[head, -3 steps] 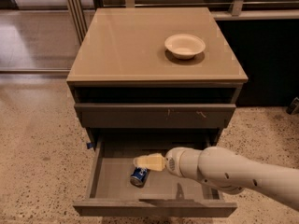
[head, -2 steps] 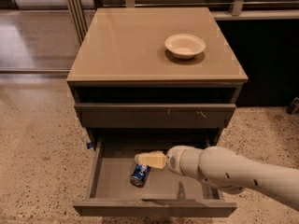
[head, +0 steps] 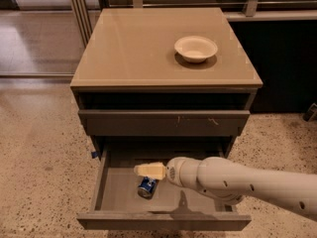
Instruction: Pick pepsi can from middle drawer and place on counter
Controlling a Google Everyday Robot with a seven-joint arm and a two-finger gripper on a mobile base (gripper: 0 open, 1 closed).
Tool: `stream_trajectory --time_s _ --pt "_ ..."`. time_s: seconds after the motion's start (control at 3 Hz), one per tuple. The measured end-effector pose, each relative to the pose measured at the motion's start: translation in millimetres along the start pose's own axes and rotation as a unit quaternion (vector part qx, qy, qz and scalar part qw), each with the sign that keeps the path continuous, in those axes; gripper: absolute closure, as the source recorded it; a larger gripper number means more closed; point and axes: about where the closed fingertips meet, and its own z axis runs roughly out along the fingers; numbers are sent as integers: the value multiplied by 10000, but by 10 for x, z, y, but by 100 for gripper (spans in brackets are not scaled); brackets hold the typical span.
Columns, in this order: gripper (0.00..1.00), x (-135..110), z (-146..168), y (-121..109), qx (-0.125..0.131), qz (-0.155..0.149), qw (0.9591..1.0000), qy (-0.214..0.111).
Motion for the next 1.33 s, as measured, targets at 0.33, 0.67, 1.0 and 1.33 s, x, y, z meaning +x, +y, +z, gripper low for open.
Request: stream_trajectory --time_s 0.33,0.67,1.0,1.33 --pt "0 173 794 238 -219 170 9996 31" --pt "0 182 830 245 -215 172 9996 24" --pt "0 200 844 238 -208 86 9997 60" --pt "0 313 1006 95 -50 138 9997 195"
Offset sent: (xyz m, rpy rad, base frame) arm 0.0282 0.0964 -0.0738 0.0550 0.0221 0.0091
